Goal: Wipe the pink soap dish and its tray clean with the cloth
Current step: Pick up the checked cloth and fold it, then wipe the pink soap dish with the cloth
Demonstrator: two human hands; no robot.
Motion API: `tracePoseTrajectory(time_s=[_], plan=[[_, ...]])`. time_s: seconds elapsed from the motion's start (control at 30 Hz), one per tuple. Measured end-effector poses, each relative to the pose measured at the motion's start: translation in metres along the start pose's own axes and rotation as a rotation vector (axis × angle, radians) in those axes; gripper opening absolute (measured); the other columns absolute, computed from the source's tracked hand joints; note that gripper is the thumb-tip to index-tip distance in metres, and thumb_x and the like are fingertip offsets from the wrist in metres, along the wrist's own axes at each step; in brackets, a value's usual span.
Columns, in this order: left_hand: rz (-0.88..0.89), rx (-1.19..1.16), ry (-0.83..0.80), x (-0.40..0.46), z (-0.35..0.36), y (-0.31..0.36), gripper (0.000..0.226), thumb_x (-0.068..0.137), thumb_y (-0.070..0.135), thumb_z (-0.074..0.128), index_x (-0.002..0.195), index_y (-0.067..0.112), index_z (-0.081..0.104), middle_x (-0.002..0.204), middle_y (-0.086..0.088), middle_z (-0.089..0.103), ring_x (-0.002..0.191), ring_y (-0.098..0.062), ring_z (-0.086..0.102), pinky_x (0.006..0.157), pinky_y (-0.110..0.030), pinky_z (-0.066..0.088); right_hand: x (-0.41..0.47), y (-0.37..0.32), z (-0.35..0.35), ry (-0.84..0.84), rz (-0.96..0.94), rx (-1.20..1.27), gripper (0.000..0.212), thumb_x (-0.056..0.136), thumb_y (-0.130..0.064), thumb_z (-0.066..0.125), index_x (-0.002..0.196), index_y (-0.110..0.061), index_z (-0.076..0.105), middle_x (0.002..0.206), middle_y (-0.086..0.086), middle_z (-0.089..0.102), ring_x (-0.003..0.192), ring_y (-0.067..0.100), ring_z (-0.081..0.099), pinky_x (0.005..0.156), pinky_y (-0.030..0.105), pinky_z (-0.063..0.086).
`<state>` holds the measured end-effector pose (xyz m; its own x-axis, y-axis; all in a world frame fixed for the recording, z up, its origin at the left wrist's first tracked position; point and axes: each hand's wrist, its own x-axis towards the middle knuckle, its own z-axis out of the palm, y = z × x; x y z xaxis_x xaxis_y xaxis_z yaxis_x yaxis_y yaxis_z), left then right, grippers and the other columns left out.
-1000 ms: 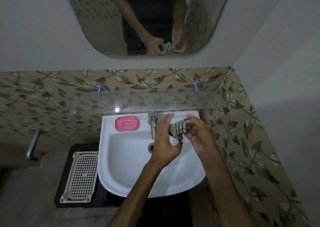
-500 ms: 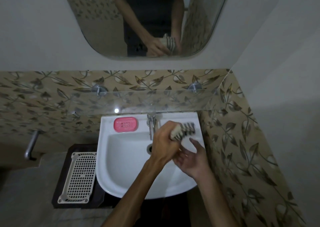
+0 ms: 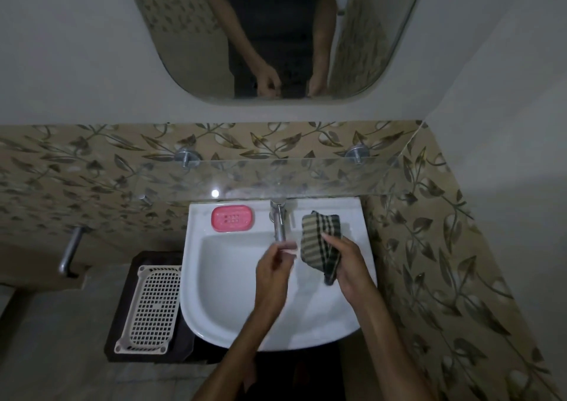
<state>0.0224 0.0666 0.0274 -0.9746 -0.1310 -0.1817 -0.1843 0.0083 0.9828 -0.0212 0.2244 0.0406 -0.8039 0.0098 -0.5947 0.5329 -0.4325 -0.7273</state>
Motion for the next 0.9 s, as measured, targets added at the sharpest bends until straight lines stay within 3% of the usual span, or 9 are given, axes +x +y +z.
tracePoseTrajectory(time_s=[0.07,0.13,0.2,0.3,0.4,0.53,0.7,0.8,0.9], plan=[[-0.22,-0.124,-0.029,0.022,0.004,0.02,0.033,0.089,0.043,0.065,0.111,0.02,0.075,0.108,-0.001,0.077,0.102,-0.016,0.072,0.079,-0.024,0.055,-0.01,0.001,0.009,0.002,-0.057,-0.107,0.02,0.099,-0.017,0.066,0.114,-0.01,0.076,0.107,0.013,0.081,0.094,0.027,0.079,0.067,0.028,0.062],[-0.324,-0.221,-0.111,0.036,0.009,0.034,0.031,0.095,0.044,0.068,0.105,0.017,0.079,0.101,-0.004,0.08,0.09,-0.015,0.074,0.069,-0.023,0.057,-0.016,0.003,0.013,0.0,-0.103,-0.187,0.015,0.098,-0.018,0.068,0.109,-0.013,0.078,0.103,0.011,0.081,0.093,0.027,0.079,0.067,0.028,0.062],[-0.308,-0.24,-0.092,0.04,0.015,0.039,0.023,0.097,0.03,0.069,0.098,0.009,0.077,0.094,-0.007,0.079,0.083,-0.018,0.073,0.068,-0.027,0.059,-0.018,0.003,0.013,0.02,-0.136,-0.23,0.016,0.097,-0.02,0.071,0.109,-0.014,0.079,0.103,0.012,0.081,0.094,0.028,0.079,0.071,0.033,0.063],[-0.247,-0.287,-0.01,0.037,0.023,0.042,0.016,0.096,0.014,0.069,0.101,-0.001,0.072,0.092,-0.015,0.075,0.083,-0.024,0.07,0.081,-0.04,0.059,-0.022,0.006,0.011,0.014,-0.175,-0.186,0.02,0.096,-0.016,0.071,0.113,-0.016,0.079,0.107,0.008,0.081,0.097,0.024,0.078,0.075,0.031,0.063],[-0.171,-0.294,-0.03,0.037,0.029,0.046,0.016,0.097,0.006,0.067,0.104,-0.009,0.069,0.092,-0.017,0.072,0.085,-0.025,0.067,0.08,-0.036,0.055,-0.028,0.008,0.009,0.016,-0.261,-0.128,0.022,0.09,-0.013,0.074,0.11,-0.016,0.082,0.109,0.008,0.08,0.099,0.023,0.077,0.075,0.031,0.063],[-0.137,-0.212,-0.065,0.037,0.035,0.047,0.008,0.094,0.009,0.071,0.095,0.002,0.074,0.098,-0.01,0.074,0.093,-0.018,0.07,0.08,-0.029,0.055,-0.028,0.002,0.004,-0.049,-0.332,0.009,0.027,0.087,-0.007,0.074,0.113,-0.009,0.077,0.123,0.01,0.075,0.109,0.026,0.073,0.085,0.042,0.06],[-0.107,-0.187,0.056,0.041,0.01,0.029,0.006,0.092,0.007,0.07,0.095,0.002,0.073,0.101,-0.015,0.073,0.099,-0.024,0.068,0.086,-0.037,0.055,-0.022,-0.002,0.002,-0.26,-0.216,0.354,0.037,0.095,-0.012,0.047,0.122,-0.012,0.073,0.138,0.022,0.066,0.127,0.035,0.065,0.1,0.048,0.048],[-0.15,0.085,0.236,0.062,-0.031,0.012,0.017,0.088,-0.008,0.067,0.105,-0.005,0.071,0.111,-0.02,0.072,0.108,-0.033,0.066,0.092,-0.039,0.053,-0.015,0.0,-0.003,-0.265,-0.147,0.469,0.041,0.099,-0.014,0.04,0.12,-0.014,0.075,0.137,0.023,0.067,0.112,0.029,0.073,0.098,0.046,0.053],[-0.183,0.731,0.107,0.095,-0.079,0.0,0.049,0.088,0.005,0.074,0.134,0.002,0.06,0.142,-0.017,0.058,0.13,-0.033,0.054,0.106,-0.04,0.046,-0.009,0.005,-0.002,-0.202,-0.078,0.52,0.03,0.095,-0.017,0.049,0.107,-0.009,0.076,0.115,0.018,0.072,0.083,0.02,0.069,0.087,0.038,0.053]])
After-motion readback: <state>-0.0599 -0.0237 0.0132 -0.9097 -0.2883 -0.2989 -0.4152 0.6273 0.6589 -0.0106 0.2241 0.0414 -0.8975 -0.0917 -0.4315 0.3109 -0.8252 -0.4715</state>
